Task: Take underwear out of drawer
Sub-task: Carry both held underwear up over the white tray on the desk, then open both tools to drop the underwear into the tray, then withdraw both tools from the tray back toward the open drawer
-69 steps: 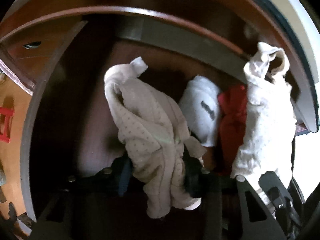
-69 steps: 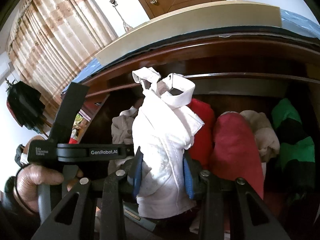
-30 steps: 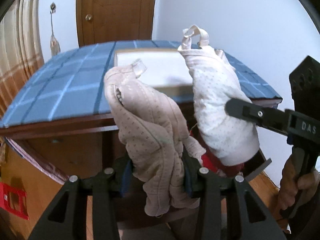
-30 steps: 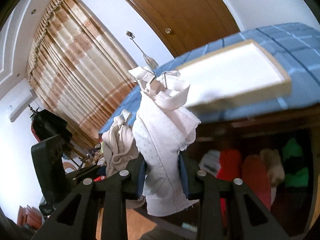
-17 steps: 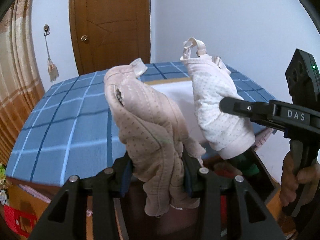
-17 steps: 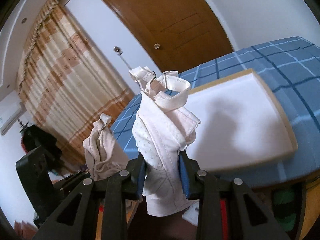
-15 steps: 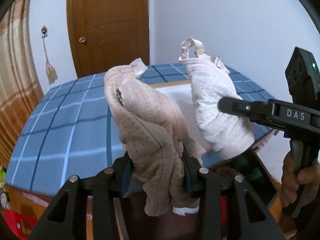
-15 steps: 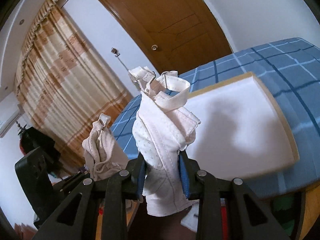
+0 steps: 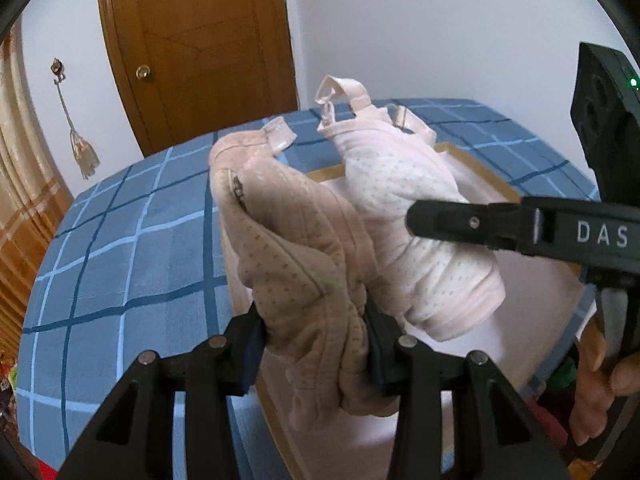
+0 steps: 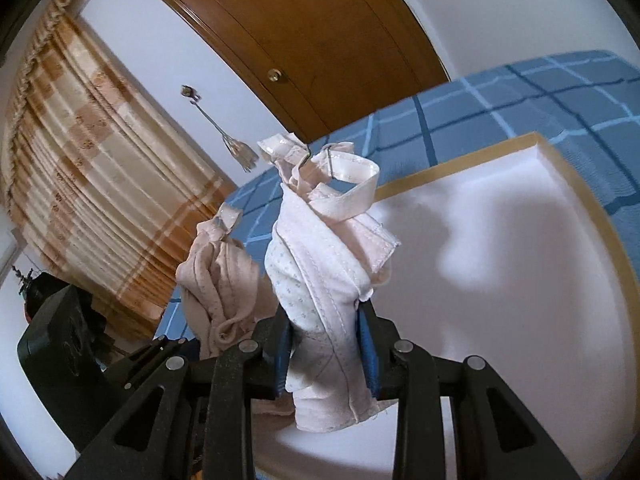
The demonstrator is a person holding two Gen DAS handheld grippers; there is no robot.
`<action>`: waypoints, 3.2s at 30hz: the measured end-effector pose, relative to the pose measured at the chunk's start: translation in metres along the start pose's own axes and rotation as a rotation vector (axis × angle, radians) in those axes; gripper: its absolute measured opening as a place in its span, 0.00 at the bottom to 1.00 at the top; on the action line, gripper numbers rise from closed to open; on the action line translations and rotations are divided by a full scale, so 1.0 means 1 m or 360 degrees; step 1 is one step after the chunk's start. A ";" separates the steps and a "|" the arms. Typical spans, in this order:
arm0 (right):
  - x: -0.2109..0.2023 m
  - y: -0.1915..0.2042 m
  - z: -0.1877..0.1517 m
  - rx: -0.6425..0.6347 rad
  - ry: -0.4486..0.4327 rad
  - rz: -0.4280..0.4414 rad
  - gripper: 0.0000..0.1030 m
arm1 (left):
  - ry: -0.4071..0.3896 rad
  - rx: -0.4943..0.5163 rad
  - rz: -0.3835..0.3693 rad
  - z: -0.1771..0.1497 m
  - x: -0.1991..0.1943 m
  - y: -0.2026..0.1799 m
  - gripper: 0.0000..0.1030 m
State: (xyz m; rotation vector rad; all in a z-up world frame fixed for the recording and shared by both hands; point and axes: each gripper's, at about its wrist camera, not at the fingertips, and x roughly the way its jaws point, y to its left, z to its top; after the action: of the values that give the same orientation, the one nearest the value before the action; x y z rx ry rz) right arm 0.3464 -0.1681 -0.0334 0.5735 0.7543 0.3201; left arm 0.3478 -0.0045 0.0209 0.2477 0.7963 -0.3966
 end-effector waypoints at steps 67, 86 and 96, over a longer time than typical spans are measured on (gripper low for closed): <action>-0.132 -0.043 -0.189 -0.0019 -0.0108 -0.0151 0.67 | 0.0062 -0.0191 0.0384 -0.158 -0.059 -0.086 1.00; -0.130 -0.055 -0.227 -0.0015 -0.0028 -0.0224 0.68 | 0.0102 -0.0216 0.0378 -0.192 -0.052 -0.099 0.99; -0.135 -0.052 -0.238 -0.0062 -0.0026 -0.0265 0.67 | 0.0113 -0.0248 0.0346 -0.203 -0.055 -0.099 0.99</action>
State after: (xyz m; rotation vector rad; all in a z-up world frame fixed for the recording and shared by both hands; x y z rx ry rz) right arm 0.0860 -0.1846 -0.1299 0.4726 0.7734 0.1755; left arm 0.1395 -0.0066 -0.0828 0.2010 0.8558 -0.1206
